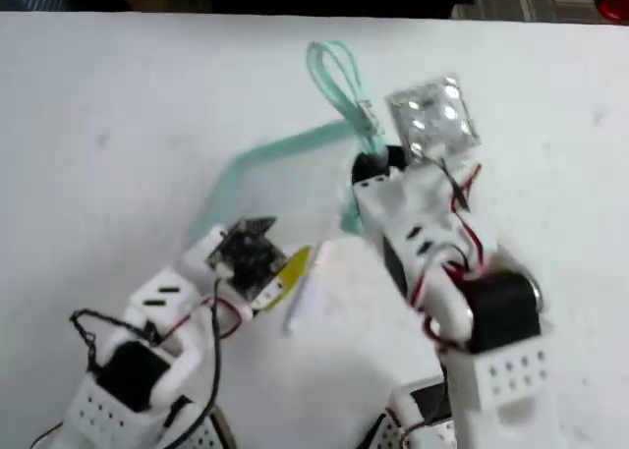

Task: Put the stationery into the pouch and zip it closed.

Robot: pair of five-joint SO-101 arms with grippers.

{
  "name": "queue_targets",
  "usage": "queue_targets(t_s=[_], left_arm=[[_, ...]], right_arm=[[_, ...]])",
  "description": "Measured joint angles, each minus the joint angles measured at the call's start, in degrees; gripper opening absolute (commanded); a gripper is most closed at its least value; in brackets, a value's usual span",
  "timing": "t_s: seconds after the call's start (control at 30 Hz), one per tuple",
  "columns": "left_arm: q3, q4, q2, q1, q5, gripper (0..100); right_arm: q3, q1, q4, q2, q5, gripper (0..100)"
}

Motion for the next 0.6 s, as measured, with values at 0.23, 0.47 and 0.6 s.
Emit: queue_targets(t_s=[0.23,0.47,0.6], left_arm=[[0.62,2.64,-7.74,0.88,-0.35,21],[2.90,2.37,-11.43,0.97,2.37,19],[4.75,0.97,-15.03,0.88,5.63,19]], right_arm=[[-6.68,-0.88,-3.08,-1.05,-3.25,1.7],[-20.84,-6.86,-1.76,5.63,-3.43,1.7],[-25.85,-8.79,0.35,10.64,-3.43,1.7]])
